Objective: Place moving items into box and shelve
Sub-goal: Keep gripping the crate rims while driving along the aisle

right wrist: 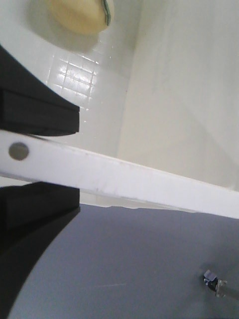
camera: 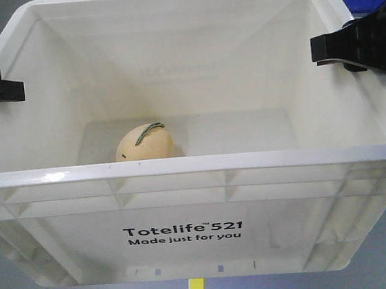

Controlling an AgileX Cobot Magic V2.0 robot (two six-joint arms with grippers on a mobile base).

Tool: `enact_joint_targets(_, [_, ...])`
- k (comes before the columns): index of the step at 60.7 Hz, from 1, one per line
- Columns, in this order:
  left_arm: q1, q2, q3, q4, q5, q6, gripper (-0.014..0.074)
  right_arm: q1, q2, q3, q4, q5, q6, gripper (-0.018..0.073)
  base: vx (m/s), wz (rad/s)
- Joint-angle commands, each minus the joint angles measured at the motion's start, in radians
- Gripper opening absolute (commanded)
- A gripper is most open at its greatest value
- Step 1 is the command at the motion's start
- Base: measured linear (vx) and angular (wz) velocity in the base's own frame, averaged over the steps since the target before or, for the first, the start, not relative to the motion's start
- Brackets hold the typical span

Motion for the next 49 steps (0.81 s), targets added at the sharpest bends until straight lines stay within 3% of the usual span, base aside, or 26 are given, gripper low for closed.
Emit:
enact_joint_targets(1, [-0.016, -0.043, -0.054, -0.156, -0.089, 0.022, -0.0008, 0.000, -0.020, -0.042, -0.022, -0.142, 0.014, -0.0006, 0.45, 0.20])
enact_joint_targets(49, [-0.016, -0.043, -0.054, -0.156, -0.088, 0.022, -0.0008, 0.000, -0.020, -0.042, -0.022, -0.137, 0.014, -0.0006, 0.48, 0.18])
